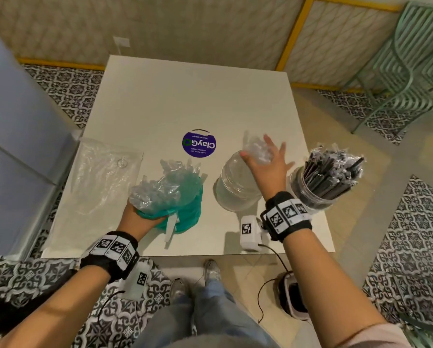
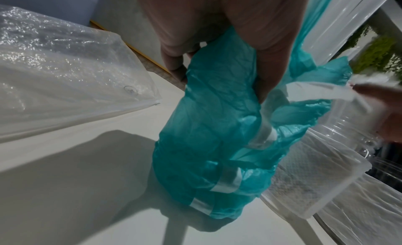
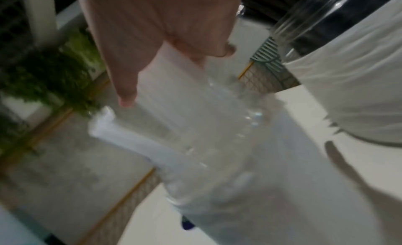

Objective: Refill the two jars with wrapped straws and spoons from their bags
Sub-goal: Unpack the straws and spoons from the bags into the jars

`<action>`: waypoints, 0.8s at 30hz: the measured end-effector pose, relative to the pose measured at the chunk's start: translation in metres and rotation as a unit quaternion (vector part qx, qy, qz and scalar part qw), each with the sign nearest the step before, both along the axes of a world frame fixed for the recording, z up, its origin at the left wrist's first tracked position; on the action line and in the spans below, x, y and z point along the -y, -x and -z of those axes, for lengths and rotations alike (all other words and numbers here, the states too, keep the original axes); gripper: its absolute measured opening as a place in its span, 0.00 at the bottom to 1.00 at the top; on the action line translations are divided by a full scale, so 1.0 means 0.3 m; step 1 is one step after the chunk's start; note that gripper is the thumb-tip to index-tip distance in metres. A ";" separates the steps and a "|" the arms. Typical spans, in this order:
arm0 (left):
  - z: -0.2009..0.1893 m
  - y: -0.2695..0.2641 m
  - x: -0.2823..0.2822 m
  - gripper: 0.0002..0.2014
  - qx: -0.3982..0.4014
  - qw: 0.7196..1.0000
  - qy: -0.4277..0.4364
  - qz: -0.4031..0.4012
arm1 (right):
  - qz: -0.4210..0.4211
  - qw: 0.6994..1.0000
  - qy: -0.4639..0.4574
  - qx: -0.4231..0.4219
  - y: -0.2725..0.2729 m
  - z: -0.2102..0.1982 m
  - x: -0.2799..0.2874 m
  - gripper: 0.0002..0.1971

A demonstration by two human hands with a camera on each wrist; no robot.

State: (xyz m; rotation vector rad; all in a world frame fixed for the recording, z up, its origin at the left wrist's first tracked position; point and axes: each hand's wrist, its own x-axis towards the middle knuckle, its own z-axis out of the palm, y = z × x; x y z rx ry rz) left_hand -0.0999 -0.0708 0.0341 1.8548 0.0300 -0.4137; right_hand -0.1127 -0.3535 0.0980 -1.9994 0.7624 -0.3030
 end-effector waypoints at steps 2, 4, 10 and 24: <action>-0.005 0.004 -0.003 0.29 -0.004 1.000 0.001 -0.005 | -0.036 0.996 0.047 -0.070 0.008 0.058 0.015 0.31; -0.012 0.007 -0.005 0.29 -0.007 1.000 -0.002 -0.006 | -0.044 0.997 0.002 -0.066 -0.001 0.065 0.016 0.33; -0.018 0.008 -0.011 0.27 -0.037 0.999 -0.013 -0.015 | -0.044 0.987 -0.107 -0.112 -0.041 0.020 0.055 0.60; -0.017 0.017 -0.019 0.28 -0.025 0.998 -0.054 0.002 | -0.345 0.924 -0.160 -0.031 0.021 0.055 -0.361 0.68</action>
